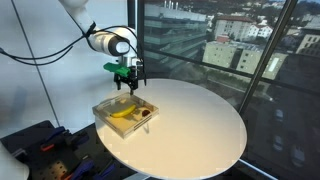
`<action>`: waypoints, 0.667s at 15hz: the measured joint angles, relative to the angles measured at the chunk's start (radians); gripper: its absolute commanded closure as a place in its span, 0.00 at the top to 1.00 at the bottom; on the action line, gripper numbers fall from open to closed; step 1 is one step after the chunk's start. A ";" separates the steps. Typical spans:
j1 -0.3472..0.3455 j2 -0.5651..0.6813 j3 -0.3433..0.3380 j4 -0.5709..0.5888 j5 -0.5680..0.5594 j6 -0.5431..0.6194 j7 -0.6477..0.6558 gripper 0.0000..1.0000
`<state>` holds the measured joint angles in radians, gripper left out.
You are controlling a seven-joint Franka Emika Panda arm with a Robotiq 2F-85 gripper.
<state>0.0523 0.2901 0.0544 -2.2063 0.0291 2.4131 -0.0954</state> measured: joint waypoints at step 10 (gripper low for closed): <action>0.000 0.036 -0.012 0.001 -0.005 0.043 0.000 1.00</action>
<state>0.0524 0.3257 0.0422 -2.2053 0.0246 2.4561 -0.0953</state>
